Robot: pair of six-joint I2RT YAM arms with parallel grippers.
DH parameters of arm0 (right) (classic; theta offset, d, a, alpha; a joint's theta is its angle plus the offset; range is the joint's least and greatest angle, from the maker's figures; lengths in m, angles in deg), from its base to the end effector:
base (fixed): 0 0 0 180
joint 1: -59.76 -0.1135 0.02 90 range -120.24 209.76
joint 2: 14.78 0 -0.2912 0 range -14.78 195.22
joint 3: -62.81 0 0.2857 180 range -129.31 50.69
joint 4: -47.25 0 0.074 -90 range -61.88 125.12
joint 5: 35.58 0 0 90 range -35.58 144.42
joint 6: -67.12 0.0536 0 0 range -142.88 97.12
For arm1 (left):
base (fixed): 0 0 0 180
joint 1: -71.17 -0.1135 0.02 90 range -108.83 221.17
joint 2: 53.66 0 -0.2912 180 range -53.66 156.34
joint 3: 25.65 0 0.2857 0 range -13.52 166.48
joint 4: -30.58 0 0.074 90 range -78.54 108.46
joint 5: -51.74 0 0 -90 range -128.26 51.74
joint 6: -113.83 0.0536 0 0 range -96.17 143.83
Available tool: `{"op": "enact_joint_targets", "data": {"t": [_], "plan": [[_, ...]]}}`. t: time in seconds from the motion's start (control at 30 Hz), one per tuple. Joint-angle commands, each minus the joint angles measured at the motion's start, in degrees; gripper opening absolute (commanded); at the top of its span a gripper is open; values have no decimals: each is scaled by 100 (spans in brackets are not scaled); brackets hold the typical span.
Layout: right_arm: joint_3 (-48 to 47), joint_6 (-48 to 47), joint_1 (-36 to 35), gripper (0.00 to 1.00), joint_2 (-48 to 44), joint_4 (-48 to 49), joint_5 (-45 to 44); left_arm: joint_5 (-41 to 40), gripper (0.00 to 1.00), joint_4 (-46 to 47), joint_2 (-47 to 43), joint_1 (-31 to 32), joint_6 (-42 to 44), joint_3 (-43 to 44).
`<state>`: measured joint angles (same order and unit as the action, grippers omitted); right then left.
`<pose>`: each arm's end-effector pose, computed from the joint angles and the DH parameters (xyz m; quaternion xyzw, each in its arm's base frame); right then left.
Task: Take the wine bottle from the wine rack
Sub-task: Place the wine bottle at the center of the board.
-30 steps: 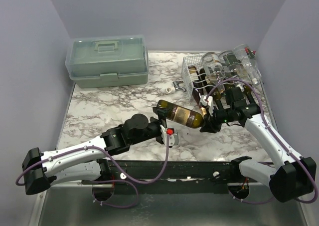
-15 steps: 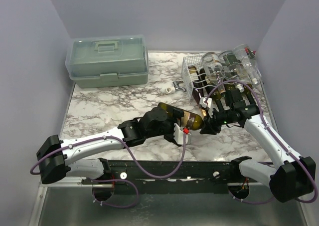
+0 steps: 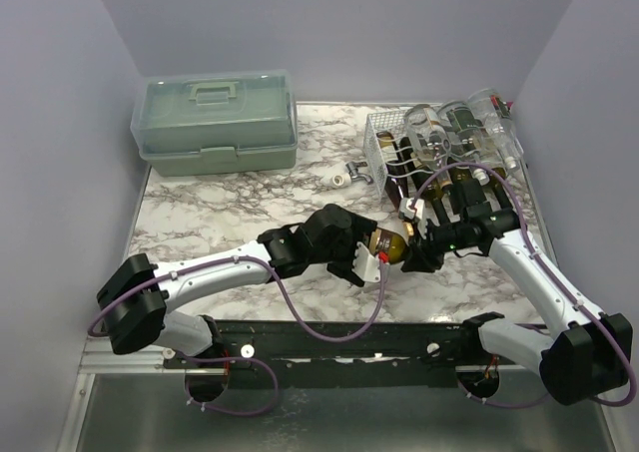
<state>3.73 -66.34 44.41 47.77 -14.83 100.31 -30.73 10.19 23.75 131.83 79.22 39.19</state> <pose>0.1991 0.0946 0.2533 -0.5138 0.7435 0.3222 0.2817 0.1615 -0.3016 0.2664 0.7603 0.4377 -0.0795 0.4733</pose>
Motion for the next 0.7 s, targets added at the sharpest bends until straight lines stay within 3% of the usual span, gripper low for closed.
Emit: {"op": "enact_joint_targets", "data": {"t": [0.0,0.47,0.53,0.57,0.63,0.67], "plan": [[-105,-213,11,0,-104,112,707,117,96,-239,303,-52,201,243],[-118,-206,7,0,-15,91,710,-263,74,-462,650,-63,153,538],[-116,-207,7,0,-3,92,711,-364,62,-473,683,-63,164,560],[-115,-213,11,0,1,92,714,-407,51,-481,692,-63,173,578],[-116,-199,6,0,34,97,722,-508,16,-506,724,-65,178,619],[-115,-190,13,0,51,105,721,-524,6,-562,747,-65,178,652]]}}
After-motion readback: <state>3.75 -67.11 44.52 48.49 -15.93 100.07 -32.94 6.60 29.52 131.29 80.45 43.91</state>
